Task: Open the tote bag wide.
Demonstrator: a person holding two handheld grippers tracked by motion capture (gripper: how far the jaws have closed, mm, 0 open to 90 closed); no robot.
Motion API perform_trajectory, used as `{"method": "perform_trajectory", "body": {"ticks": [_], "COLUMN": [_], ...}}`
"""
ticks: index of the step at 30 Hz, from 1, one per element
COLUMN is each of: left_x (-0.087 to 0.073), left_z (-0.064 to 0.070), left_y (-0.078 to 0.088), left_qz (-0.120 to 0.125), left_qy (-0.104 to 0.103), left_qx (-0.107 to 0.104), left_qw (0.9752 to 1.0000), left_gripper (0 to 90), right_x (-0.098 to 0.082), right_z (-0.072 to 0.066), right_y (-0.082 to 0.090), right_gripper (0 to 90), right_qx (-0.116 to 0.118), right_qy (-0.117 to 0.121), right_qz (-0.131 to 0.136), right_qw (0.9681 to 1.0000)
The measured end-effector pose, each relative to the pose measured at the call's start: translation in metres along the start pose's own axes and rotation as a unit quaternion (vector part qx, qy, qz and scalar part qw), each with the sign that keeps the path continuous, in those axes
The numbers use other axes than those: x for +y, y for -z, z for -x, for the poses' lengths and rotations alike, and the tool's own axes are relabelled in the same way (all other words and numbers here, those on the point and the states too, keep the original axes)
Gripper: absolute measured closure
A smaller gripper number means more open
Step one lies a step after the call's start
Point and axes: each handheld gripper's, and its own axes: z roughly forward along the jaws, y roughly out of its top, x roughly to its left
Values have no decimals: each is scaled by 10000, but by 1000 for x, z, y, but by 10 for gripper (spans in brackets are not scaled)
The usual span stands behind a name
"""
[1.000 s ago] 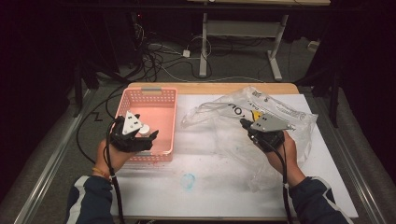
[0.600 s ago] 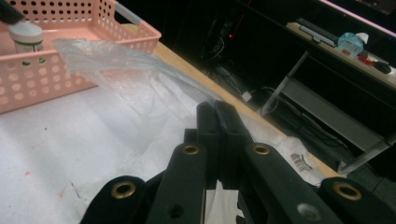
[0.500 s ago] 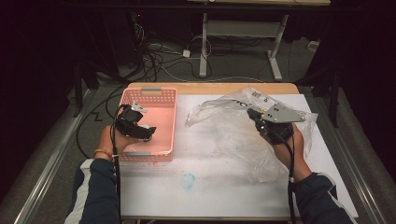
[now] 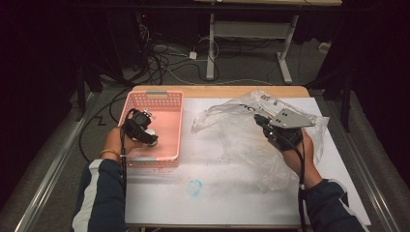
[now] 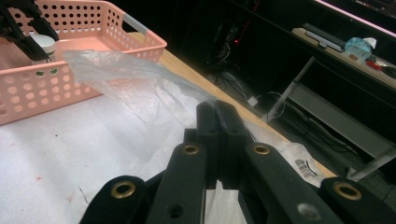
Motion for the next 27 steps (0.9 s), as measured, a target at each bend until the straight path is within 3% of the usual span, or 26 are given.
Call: {"method": "perform_trajectory", "body": {"ticks": [2,10,15,16,17,22,27], "left_x": [1,1,0,-2,-2,-9,-14], "left_z": [2,3,4,6,6,14,30], "left_y": [-1,-1,6,11,11,26,37], "left_qz": [-51,16,364,571,571,1108,1471], "left_qy": [-71,-53,0,11,11,13,-169], "left_qx": [-8,21,-22,-4,-4,49,131], "left_qw": [10000,10000,9993,9984,9984,9938,9889], "left_gripper": [471,479,482,482,482,482,483], "right_x": [-1,-3,-3,-3,-3,-2,-2], "right_z": [0,2,0,0,0,0,-2], "right_y": [0,0,1,1,1,2,2], "right_gripper": [900,900,900,900,900,900,900], "right_qx": [23,30,23,18,16,2,3], "right_qy": [27,-15,5,9,11,4,16], "right_qz": [2,25,45,57,60,78,84], "right_qw": [10000,10000,10000,10000,10000,10000,10000]}}
